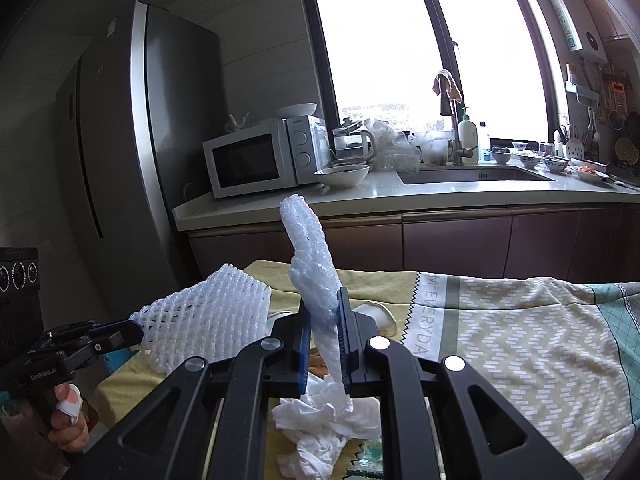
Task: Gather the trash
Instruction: 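Close the left tool on one white foam net while the right tool grasps another, then carry both held foam nets over the teal bin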
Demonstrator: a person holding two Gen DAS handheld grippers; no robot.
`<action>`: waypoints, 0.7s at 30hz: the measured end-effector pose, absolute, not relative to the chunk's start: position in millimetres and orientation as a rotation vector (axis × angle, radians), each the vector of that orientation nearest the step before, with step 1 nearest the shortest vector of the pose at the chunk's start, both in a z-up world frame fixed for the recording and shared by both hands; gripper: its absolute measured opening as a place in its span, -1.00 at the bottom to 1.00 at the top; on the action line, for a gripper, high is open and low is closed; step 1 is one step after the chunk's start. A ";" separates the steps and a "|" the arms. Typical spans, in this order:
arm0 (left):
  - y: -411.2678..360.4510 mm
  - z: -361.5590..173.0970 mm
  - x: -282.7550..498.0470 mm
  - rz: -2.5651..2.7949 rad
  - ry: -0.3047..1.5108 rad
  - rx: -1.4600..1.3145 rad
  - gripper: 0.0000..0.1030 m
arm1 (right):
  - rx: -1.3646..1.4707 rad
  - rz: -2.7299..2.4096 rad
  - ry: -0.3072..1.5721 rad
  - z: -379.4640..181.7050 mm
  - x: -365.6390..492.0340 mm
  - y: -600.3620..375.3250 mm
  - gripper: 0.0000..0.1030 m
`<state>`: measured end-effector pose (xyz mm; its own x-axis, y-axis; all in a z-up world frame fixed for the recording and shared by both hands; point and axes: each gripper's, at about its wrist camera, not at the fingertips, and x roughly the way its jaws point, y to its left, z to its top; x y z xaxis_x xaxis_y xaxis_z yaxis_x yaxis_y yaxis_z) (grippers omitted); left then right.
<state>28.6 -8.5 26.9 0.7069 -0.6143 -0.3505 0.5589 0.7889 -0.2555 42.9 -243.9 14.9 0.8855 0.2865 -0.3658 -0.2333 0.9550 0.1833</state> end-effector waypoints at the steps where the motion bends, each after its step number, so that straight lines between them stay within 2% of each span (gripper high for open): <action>1: 0.7 27.7 26.9 -0.633 0.432 -0.137 -0.84 | 0.138 0.292 0.401 15.9 42.8 -238.0 -0.79; 21: 208.7 22.0 -6.4 -0.104 0.412 -0.233 -0.84 | 0.142 0.772 0.507 9.2 104.1 -59.1 -0.78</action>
